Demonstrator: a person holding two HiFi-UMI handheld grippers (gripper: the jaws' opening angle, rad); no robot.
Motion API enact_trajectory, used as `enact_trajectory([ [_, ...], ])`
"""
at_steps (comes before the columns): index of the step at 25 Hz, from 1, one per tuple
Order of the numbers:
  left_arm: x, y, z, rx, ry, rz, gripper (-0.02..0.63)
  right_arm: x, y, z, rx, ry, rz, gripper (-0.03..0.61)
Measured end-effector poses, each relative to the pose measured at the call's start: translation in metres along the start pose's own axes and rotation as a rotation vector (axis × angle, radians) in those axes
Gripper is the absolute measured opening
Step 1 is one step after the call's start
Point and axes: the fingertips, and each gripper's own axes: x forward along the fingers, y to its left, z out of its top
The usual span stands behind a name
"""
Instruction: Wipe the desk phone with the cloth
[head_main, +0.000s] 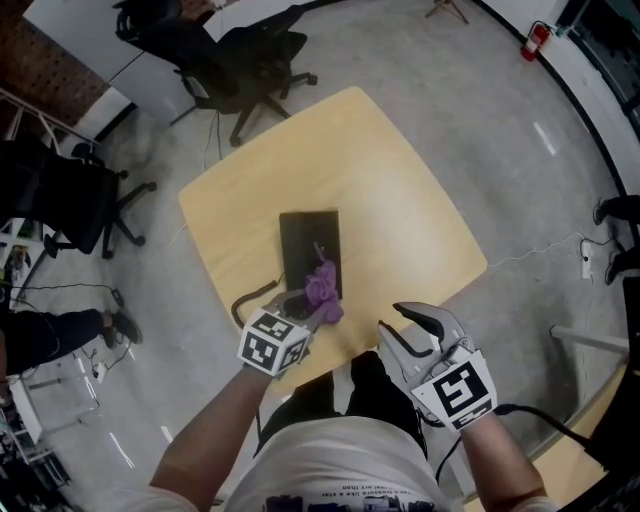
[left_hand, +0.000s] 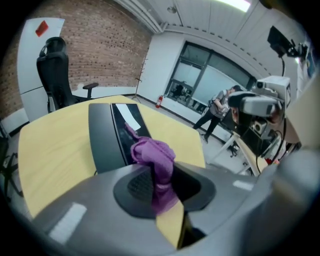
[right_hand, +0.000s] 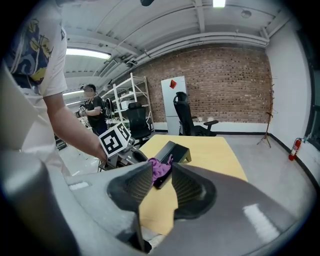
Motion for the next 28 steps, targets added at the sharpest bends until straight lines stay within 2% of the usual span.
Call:
enact_trajectory([
  [4,-0.01,-0.008,0.013,0.024,-0.036,0.009,0.091,-0.002,0.0,-0.004,0.006,-0.001,0.0,0.121],
  [10,-0.024,0.0,0.083,0.084,-0.148,0.039,0.091,-0.002,-0.006,0.002,0.007,-0.012,0.0,0.121],
  [15,-0.011,0.02,0.12,0.104,-0.164,0.077,0.091,-0.006,-0.014,0.004,0.01,-0.01,-0.002,0.121],
  [20,0.008,0.037,0.107,0.052,-0.126,0.105,0.091,-0.012,-0.022,-0.004,0.017,-0.011,-0.01,0.121],
  [28,0.008,0.02,0.06,-0.001,-0.072,0.092,0.091,-0.013,-0.027,-0.012,0.035,-0.008,-0.006,0.121],
])
